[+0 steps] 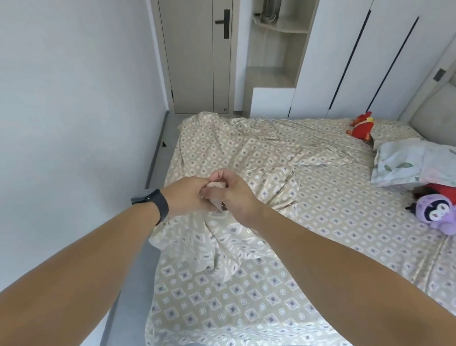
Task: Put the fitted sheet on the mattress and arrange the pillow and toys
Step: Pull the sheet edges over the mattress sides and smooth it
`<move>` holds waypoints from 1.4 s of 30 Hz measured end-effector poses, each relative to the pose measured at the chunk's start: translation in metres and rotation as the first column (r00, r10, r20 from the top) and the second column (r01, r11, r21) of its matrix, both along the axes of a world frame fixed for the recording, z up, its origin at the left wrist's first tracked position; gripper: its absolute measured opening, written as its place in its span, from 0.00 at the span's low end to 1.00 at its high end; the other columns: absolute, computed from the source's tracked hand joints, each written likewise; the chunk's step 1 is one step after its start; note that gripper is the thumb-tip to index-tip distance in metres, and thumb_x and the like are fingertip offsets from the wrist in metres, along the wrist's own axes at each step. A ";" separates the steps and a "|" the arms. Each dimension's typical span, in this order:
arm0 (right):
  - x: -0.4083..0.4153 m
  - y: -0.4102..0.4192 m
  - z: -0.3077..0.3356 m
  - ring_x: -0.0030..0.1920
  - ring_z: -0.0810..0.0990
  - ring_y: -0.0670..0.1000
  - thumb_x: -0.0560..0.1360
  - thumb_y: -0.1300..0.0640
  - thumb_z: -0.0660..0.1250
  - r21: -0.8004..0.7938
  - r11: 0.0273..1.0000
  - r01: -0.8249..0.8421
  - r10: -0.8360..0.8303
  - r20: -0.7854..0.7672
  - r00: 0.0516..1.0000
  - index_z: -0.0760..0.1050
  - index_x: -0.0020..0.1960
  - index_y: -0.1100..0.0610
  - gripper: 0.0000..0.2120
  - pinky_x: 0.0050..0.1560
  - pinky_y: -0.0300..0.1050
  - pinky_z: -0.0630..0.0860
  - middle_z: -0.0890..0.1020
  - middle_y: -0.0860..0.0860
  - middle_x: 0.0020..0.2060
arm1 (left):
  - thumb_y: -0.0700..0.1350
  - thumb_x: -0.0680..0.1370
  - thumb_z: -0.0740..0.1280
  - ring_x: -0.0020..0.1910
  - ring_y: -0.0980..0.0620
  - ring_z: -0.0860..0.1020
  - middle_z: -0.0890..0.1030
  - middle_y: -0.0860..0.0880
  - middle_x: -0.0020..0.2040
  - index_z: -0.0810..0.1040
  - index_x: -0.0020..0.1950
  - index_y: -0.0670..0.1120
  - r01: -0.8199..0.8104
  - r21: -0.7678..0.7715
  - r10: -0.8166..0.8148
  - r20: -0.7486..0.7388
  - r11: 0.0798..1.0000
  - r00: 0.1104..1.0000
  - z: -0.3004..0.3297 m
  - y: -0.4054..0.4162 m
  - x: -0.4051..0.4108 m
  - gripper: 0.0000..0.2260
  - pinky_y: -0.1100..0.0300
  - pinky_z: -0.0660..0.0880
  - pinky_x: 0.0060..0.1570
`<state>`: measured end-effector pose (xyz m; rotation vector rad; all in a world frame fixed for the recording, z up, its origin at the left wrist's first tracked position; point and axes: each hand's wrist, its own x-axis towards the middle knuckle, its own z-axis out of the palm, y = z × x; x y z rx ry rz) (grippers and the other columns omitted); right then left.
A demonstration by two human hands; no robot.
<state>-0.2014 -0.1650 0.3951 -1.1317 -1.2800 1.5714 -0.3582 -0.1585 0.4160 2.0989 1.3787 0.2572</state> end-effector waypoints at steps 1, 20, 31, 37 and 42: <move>0.002 -0.003 0.000 0.34 0.78 0.47 0.73 0.67 0.74 0.016 1.000 0.007 -0.007 -0.006 1.000 0.72 0.54 0.55 0.16 0.32 0.41 0.76 0.78 0.51 0.39 | 0.47 0.75 0.73 0.37 0.63 0.78 0.81 0.58 0.37 0.78 0.41 0.53 -0.017 0.015 0.017 0.018 1.000 1.000 -0.001 0.000 -0.006 0.05 0.68 0.69 0.38; 0.056 0.069 0.063 0.37 0.78 0.51 0.70 0.65 0.63 0.529 0.842 -0.105 -0.353 0.688 0.634 0.82 0.41 0.50 0.13 0.35 0.43 0.68 0.82 0.49 0.34 | 0.54 0.72 0.75 0.64 0.43 0.73 0.74 0.47 0.65 0.71 0.71 0.54 -0.338 0.270 0.394 -0.190 0.901 0.899 0.068 0.014 -0.080 0.29 0.50 0.73 0.58; 0.106 0.055 0.079 0.38 0.75 0.51 0.72 0.58 0.76 0.627 0.748 -0.218 -0.337 0.641 0.690 0.82 0.40 0.56 0.04 0.39 0.46 0.69 0.80 0.50 0.36 | 0.38 0.78 0.60 0.29 0.53 0.71 0.71 0.53 0.27 0.65 0.30 0.49 -0.197 0.346 0.157 0.140 0.917 0.978 0.086 0.011 0.071 0.17 0.56 0.61 0.30; 0.125 0.073 0.048 0.42 0.78 0.57 0.73 0.61 0.63 0.516 0.855 -0.040 -0.394 0.699 0.597 0.75 0.38 0.56 0.07 0.38 0.48 0.70 0.79 0.52 0.37 | 0.34 0.74 0.59 0.28 0.56 0.63 0.65 0.55 0.26 0.63 0.31 0.45 -0.211 0.434 0.068 0.323 0.876 0.944 0.126 -0.004 0.090 0.13 0.61 0.59 0.30; 0.160 0.086 0.029 0.45 0.80 0.57 0.77 0.60 0.61 0.379 0.890 0.252 -0.455 0.758 0.467 0.78 0.44 0.52 0.08 0.39 0.44 0.71 0.80 0.52 0.40 | 0.40 0.70 0.58 0.29 0.56 0.63 0.67 0.47 0.30 0.69 0.36 0.36 -0.291 0.416 0.126 0.380 0.861 0.916 0.140 -0.010 0.060 0.07 0.61 0.60 0.30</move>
